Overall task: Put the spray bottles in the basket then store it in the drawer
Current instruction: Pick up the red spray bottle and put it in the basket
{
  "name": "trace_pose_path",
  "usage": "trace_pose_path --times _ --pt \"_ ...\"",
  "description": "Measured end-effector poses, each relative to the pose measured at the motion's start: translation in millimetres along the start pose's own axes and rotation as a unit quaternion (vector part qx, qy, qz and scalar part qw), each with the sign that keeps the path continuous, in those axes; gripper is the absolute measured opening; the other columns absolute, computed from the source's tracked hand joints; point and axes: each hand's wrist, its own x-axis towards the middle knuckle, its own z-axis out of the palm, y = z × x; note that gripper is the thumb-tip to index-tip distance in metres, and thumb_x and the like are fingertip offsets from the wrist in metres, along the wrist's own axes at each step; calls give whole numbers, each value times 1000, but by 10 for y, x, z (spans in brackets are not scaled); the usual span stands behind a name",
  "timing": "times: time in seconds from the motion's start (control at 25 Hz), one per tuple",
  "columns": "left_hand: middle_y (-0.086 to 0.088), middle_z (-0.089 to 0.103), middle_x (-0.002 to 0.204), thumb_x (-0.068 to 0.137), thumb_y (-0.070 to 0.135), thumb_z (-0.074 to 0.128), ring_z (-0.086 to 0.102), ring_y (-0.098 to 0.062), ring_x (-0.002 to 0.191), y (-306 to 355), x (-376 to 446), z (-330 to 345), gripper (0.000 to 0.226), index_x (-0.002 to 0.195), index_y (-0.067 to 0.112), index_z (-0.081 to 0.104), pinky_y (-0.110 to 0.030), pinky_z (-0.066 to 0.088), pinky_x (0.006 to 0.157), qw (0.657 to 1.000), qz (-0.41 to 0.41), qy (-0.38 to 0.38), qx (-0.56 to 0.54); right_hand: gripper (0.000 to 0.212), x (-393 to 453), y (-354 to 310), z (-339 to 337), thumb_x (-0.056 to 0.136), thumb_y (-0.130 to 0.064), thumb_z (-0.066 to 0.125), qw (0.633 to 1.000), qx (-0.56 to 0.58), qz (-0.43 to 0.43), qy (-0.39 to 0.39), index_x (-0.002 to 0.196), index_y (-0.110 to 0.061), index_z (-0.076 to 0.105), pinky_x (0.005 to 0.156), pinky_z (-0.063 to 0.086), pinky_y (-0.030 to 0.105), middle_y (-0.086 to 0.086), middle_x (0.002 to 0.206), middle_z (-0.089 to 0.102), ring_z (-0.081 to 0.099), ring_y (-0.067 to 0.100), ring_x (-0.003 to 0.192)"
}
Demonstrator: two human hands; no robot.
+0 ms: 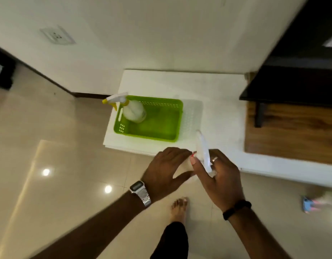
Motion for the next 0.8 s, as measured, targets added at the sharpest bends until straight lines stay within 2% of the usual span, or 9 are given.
trace_pose_path --times 0.08,0.16,0.28,0.4,0.44,0.56,0.64,0.72,0.8 --pt "-6 70 128 93 43 60 63 -25 118 -398 92 -308 50 131 11 63 -40 52 99 997 -14 75 -3 33 421 -376 309 92 -64 53 999 11 -45 -7 96 -35 69 66 42 5 -23 85 68 65 -3 80" --pt "-8 63 138 95 41 59 58 -25 128 -742 203 -497 54 138 7 58 -40 48 107 991 -53 125 2 38 826 -619 601 95 -62 50 996 -9 -92 -6 101 -30 71 65 44 9 -15 85 71 66 2 77" --pt "-13 49 153 94 40 63 46 -27 141 -1064 290 -501 71 150 2 40 -35 41 114 973 -175 149 -36 37 1357 -702 939 98 -52 50 993 -52 -102 -1 102 -21 70 65 41 15 -3 86 71 62 9 75" --pt "-15 48 152 94 36 63 44 -31 142 -1240 186 -206 70 151 2 39 -42 41 115 960 -256 96 -59 34 1724 -504 1214 101 -45 51 995 -72 -53 -39 108 -16 67 76 48 32 0 95 71 65 21 89" --pt "-15 48 153 95 36 61 42 -31 144 -1278 131 -85 69 150 2 40 -45 39 117 960 -267 69 -49 34 1806 -419 1311 101 -44 51 994 -83 -44 -56 108 -15 66 76 47 31 -2 94 69 64 20 88" --pt "-12 39 160 96 40 54 26 -30 154 -1365 -4 223 70 154 5 35 -43 27 125 961 -276 5 -17 31 1970 -277 1560 100 -42 53 991 -97 -48 -76 107 -14 65 65 34 11 -10 89 58 52 9 80" --pt "-13 36 162 97 42 51 20 -31 156 -1420 -43 317 70 154 5 35 -43 24 127 967 -256 -12 16 31 1987 -224 1682 100 -43 53 992 -84 -52 -77 107 -16 65 68 36 14 -10 89 59 54 8 80" --pt "-15 34 163 97 42 50 17 -33 157 -1448 -49 336 70 154 4 35 -45 23 127 969 -242 -27 38 30 1999 -221 1757 99 -46 52 992 -68 -54 -88 108 -19 64 74 45 24 -7 94 65 61 12 87" --pt "-16 26 166 98 43 47 10 -33 158 -1431 -75 303 71 155 4 32 -47 22 127 969 -236 -47 47 27 2009 -246 1783 97 -47 54 992 -36 -44 -109 107 -23 63 79 52 26 -4 100 68 65 15 94"
